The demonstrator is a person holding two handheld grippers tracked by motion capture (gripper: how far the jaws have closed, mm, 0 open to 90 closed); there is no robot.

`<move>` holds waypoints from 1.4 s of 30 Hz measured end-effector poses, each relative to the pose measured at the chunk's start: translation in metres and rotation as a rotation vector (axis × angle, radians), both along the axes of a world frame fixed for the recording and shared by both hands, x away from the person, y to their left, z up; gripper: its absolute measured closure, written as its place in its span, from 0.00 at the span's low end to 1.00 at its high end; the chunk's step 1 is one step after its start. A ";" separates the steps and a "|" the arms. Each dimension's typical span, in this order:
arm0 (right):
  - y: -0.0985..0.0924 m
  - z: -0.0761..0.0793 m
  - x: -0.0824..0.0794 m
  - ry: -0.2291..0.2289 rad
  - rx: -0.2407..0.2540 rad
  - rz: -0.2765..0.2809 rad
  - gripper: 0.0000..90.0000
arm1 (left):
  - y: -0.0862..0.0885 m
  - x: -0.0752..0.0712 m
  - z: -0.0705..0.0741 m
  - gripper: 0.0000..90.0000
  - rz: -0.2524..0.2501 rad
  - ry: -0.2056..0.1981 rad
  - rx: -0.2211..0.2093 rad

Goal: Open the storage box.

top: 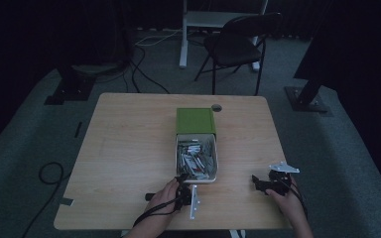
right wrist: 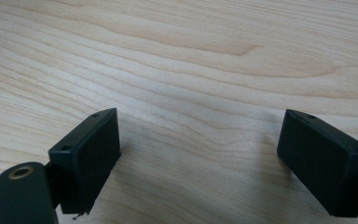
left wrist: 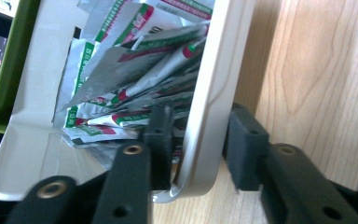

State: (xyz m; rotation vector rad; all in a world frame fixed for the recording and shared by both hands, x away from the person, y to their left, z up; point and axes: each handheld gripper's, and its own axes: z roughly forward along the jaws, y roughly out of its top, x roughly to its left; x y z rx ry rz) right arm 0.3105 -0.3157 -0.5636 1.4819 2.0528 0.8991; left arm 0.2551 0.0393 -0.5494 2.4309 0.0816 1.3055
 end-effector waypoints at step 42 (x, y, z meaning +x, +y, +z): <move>0.000 0.000 0.000 -0.001 -0.002 0.001 0.14 | 0.094 0.000 0.022 0.62 0.156 0.271 -0.511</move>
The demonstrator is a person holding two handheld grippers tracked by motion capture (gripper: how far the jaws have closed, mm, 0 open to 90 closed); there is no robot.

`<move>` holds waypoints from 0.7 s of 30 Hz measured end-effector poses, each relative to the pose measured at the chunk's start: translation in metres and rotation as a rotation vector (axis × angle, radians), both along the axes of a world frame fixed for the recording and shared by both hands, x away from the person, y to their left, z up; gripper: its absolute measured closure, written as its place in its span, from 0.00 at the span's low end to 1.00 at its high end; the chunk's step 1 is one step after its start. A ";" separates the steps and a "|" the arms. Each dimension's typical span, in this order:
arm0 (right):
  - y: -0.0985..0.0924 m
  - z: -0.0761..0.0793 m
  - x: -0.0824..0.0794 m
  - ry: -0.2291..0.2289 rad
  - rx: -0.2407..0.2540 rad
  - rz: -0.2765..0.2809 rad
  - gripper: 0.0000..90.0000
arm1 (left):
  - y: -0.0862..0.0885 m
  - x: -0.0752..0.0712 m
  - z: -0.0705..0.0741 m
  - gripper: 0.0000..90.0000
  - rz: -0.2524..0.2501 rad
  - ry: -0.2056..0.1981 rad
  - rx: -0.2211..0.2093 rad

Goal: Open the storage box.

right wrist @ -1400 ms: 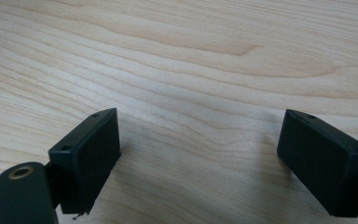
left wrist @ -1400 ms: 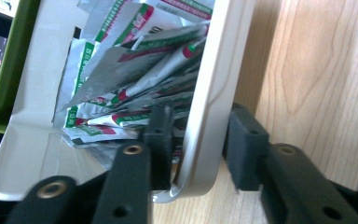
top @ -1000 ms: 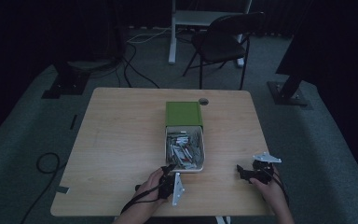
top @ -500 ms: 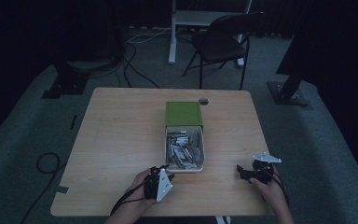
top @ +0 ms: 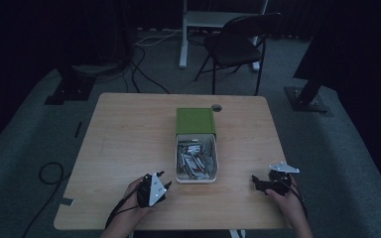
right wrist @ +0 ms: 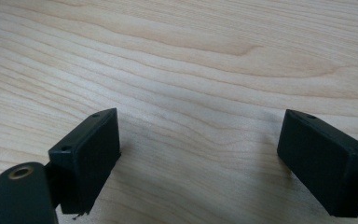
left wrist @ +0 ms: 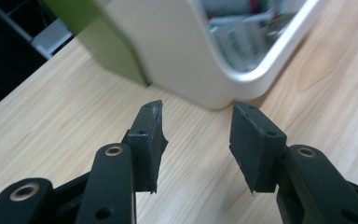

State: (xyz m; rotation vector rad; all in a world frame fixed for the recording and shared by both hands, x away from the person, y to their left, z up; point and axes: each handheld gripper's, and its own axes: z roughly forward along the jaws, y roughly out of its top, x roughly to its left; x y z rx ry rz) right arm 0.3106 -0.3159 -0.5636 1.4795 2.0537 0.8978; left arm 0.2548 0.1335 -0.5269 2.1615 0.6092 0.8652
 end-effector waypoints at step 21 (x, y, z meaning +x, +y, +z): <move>0.000 0.000 0.000 0.000 0.000 0.000 0.14 | 0.069 0.022 -0.014 0.42 0.219 0.130 -0.202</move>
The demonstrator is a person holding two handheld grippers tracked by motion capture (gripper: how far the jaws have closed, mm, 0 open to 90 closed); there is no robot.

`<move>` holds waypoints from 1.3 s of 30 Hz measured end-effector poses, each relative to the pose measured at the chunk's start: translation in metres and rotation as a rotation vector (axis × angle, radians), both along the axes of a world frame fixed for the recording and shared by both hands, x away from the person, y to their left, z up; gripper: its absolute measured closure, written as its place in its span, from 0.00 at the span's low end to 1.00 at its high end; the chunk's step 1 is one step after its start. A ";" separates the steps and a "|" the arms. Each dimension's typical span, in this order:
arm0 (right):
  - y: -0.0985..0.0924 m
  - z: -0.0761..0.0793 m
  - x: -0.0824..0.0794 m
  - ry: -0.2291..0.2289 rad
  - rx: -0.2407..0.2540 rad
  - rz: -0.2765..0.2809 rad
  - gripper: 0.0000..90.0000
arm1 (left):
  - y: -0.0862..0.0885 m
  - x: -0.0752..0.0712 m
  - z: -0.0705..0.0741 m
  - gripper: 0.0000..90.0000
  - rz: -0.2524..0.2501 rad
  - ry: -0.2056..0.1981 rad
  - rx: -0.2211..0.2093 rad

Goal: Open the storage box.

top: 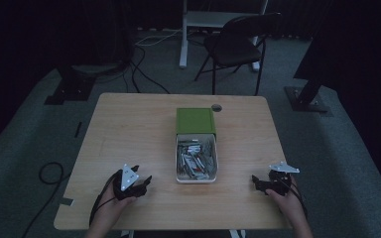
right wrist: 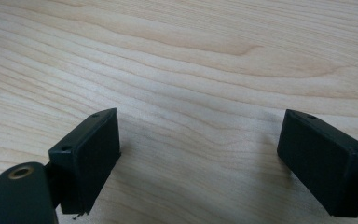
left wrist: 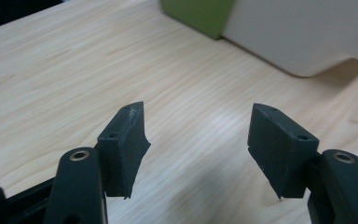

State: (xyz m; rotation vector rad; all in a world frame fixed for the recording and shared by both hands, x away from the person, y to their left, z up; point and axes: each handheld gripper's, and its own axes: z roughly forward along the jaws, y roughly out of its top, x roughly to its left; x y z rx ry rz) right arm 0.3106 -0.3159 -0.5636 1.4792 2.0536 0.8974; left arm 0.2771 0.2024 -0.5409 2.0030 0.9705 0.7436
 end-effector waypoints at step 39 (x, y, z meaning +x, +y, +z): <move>0.000 0.000 0.000 0.000 -0.001 0.003 0.13 | 0.080 0.005 -0.007 0.12 0.328 0.096 -0.177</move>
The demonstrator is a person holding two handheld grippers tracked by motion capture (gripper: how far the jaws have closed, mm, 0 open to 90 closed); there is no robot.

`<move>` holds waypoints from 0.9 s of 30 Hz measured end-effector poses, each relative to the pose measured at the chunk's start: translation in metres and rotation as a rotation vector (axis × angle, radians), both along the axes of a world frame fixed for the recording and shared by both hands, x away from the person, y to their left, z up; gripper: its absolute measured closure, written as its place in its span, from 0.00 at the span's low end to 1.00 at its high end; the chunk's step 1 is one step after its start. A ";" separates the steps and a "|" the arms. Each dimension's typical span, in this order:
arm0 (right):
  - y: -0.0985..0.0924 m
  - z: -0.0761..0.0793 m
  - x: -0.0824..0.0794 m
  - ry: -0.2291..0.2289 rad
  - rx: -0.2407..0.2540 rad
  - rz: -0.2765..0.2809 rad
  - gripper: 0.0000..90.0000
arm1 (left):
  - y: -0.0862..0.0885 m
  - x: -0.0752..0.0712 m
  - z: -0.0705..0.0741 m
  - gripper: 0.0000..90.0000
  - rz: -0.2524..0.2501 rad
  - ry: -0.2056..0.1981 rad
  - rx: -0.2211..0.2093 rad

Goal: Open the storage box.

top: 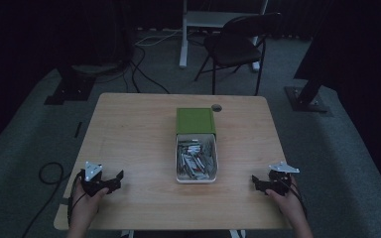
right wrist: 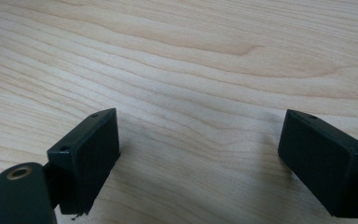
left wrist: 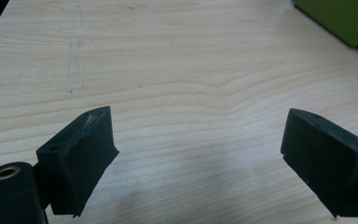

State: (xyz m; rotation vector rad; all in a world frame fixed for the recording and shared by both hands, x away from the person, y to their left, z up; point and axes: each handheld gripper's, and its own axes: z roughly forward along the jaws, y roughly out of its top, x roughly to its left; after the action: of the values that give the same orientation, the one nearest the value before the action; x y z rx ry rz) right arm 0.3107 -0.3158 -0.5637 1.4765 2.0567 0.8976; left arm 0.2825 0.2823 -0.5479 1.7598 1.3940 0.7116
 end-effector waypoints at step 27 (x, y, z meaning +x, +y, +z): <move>0.000 0.000 0.000 0.000 0.000 0.000 0.14 | 0.007 0.004 -0.009 0.11 0.124 0.196 0.084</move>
State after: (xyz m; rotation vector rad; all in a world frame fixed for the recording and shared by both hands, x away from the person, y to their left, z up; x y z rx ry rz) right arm 0.3107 -0.3157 -0.5637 1.4768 2.0567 0.8975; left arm 0.2862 0.2897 -0.5568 1.8618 1.6378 0.6858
